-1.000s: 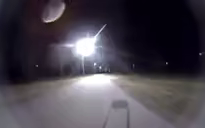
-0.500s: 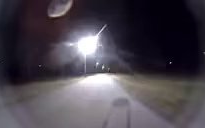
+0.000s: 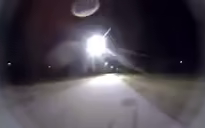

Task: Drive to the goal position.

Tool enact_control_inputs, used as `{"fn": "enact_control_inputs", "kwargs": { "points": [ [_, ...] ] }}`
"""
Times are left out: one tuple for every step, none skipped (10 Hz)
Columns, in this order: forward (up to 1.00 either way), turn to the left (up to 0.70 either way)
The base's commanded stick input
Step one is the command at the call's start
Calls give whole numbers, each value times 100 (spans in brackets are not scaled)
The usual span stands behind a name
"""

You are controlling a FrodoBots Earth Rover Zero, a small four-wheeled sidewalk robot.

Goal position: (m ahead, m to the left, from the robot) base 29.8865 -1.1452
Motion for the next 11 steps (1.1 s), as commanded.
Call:
{"fn": "enact_control_inputs", "kwargs": {
  "points": [
    [100, 0],
    [100, 0],
    [100, 0],
    [100, 0],
    [100, 0],
    [100, 0],
    [100, 0],
    [100, 0],
    [100, 0],
    [100, 0],
    [100, 0]
  ]
}}
